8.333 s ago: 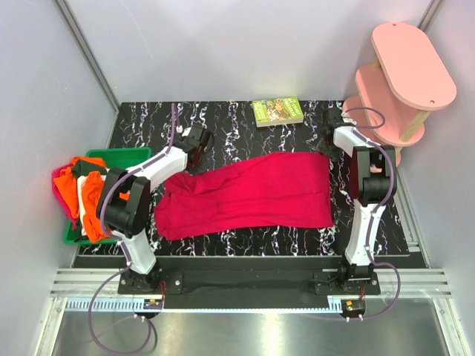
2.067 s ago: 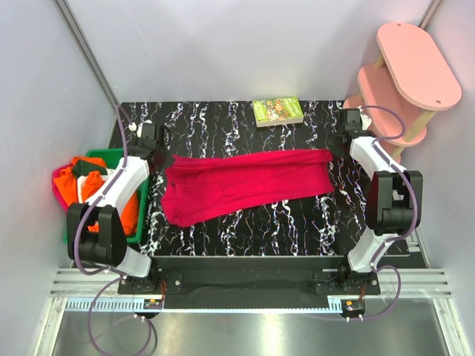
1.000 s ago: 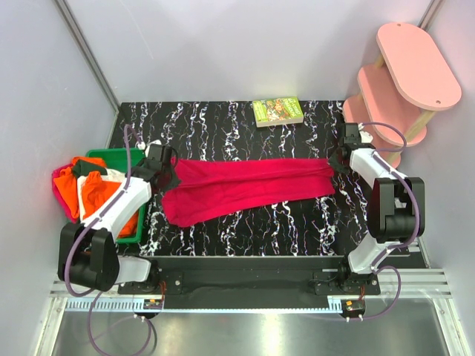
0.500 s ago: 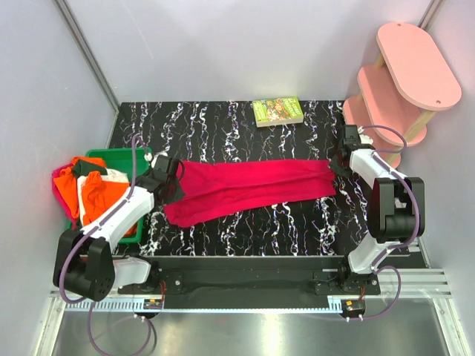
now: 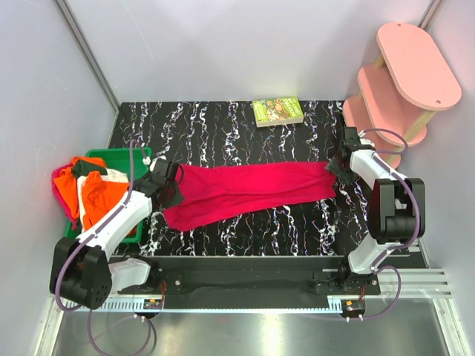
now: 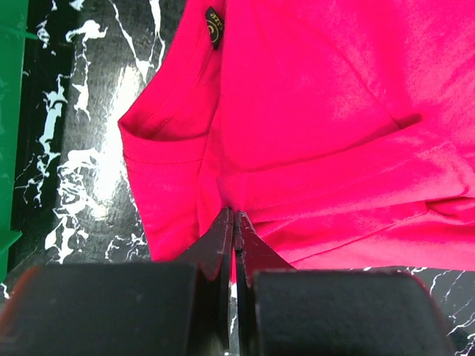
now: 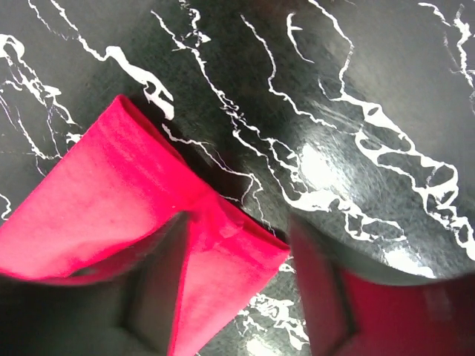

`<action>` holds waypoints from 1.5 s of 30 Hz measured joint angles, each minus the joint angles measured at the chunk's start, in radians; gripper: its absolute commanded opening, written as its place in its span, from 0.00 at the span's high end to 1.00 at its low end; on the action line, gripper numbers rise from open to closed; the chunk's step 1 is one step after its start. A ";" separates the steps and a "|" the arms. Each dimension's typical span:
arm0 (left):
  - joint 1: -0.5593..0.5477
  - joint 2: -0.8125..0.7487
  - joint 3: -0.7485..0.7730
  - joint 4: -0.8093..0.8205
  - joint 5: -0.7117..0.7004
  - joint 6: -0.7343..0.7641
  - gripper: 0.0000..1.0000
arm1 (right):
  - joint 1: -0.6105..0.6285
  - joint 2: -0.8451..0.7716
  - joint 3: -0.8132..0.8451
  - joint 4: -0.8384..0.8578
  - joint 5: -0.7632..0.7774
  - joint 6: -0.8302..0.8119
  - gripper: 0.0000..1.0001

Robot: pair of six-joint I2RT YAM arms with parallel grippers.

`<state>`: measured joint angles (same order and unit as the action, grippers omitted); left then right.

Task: Fold and stack the t-shirts
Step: Fold the other side of the tshirt into a rectangle

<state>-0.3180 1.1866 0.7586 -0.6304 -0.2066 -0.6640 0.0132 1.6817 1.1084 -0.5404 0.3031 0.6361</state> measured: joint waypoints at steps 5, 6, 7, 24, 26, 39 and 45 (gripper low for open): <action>-0.016 0.000 0.000 -0.013 0.000 0.000 1.00 | 0.002 -0.025 0.024 -0.026 0.014 -0.004 0.27; -0.020 0.000 0.000 -0.015 0.000 0.000 0.95 | 0.002 -0.030 0.038 -0.028 0.016 -0.003 0.26; -0.027 0.000 0.000 -0.018 0.000 0.000 0.77 | 0.002 -0.034 0.053 -0.028 0.017 -0.004 0.26; -0.088 0.142 0.162 -0.007 -0.031 -0.029 0.32 | 0.039 -0.011 0.118 0.028 -0.109 -0.034 0.92; -0.088 0.222 0.211 0.016 -0.033 -0.025 0.33 | 0.047 0.009 0.111 0.032 -0.121 -0.037 0.99; -0.085 0.448 0.335 0.039 -0.026 -0.018 0.36 | 0.078 0.031 0.020 0.040 -0.160 -0.037 1.00; -0.084 0.454 0.328 0.040 -0.020 -0.018 0.37 | 0.103 -0.005 -0.031 0.013 -0.166 -0.036 1.00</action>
<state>-0.4015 1.6405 1.0863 -0.5903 -0.2268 -0.6823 0.1158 1.6772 1.0775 -0.5274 0.1368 0.6003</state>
